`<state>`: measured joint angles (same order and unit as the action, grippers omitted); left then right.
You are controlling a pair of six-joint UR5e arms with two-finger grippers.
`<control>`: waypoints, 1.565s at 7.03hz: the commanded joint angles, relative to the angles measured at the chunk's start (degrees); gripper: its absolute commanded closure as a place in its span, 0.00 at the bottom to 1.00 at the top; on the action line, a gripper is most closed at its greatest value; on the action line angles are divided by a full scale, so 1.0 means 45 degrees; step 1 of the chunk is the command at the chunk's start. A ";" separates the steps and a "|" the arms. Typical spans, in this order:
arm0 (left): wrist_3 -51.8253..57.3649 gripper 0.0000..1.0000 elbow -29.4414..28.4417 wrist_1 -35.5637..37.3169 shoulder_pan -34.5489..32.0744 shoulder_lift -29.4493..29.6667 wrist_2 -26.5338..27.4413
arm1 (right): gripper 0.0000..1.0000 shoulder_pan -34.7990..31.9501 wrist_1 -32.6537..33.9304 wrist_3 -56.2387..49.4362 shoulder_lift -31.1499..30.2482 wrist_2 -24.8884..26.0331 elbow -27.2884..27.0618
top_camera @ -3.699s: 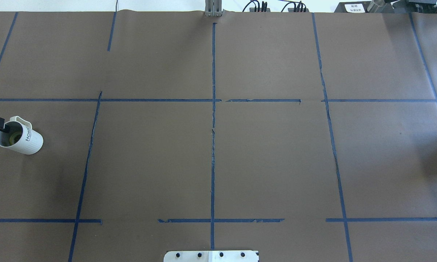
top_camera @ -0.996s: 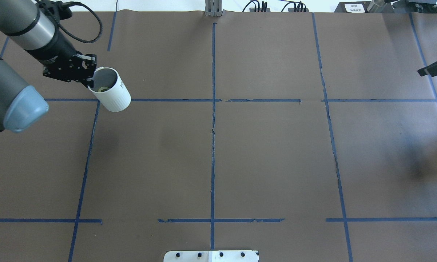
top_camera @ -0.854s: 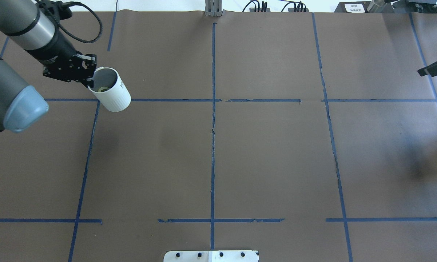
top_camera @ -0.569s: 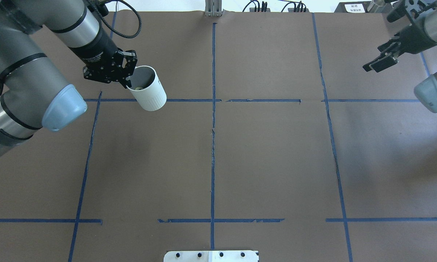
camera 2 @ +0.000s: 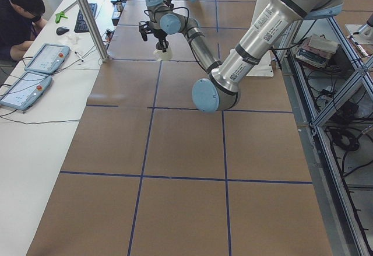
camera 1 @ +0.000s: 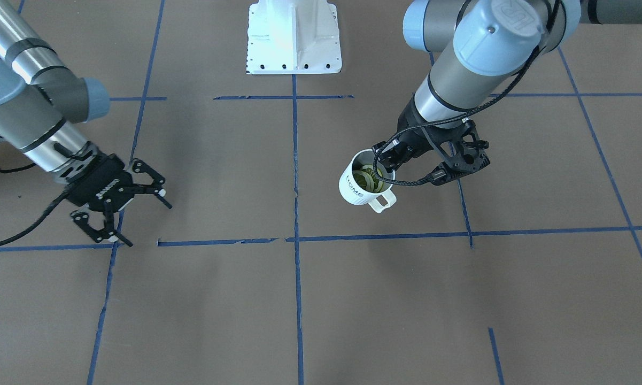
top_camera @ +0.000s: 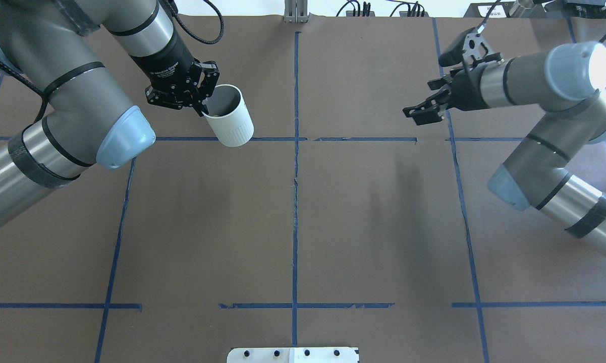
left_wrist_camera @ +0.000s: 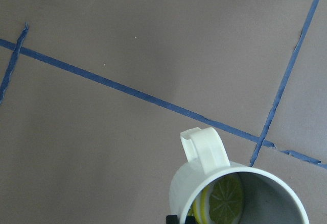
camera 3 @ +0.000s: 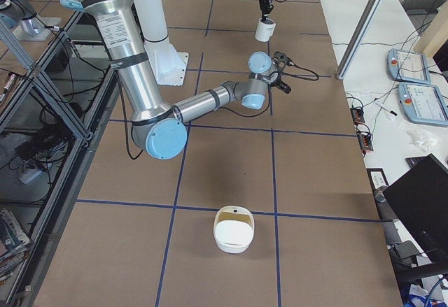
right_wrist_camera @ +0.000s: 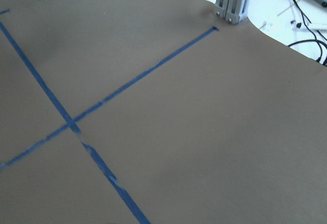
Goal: Left arm hands cup to right arm to dump lemon
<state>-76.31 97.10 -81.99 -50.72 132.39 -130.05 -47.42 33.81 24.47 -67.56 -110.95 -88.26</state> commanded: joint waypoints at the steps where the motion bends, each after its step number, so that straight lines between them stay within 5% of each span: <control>1: -0.0072 1.00 -0.0462 -0.0022 0.0041 0.0402 0.0013 | 0.01 0.2363 -0.0423 0.0926 0.1181 0.3273 -0.0191; 2: -0.0073 1.00 -0.0502 -0.0061 0.0060 0.0461 0.0013 | 0.01 0.3455 -0.0326 0.0948 0.1803 0.5107 -0.0308; 5: -0.0170 1.00 -0.0502 -0.0081 0.0236 0.0676 -0.0026 | 0.01 0.4947 -0.0305 0.0948 0.2570 0.7423 -0.0349; 11: -0.1439 1.00 -0.0347 -0.0666 0.1152 0.0931 -0.0026 | 0.01 0.5302 -0.0403 0.0968 0.2689 0.7879 -0.0329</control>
<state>-82.11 95.20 -84.91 -46.41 136.47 -130.17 -23.61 32.07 28.83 -55.37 -75.51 -89.75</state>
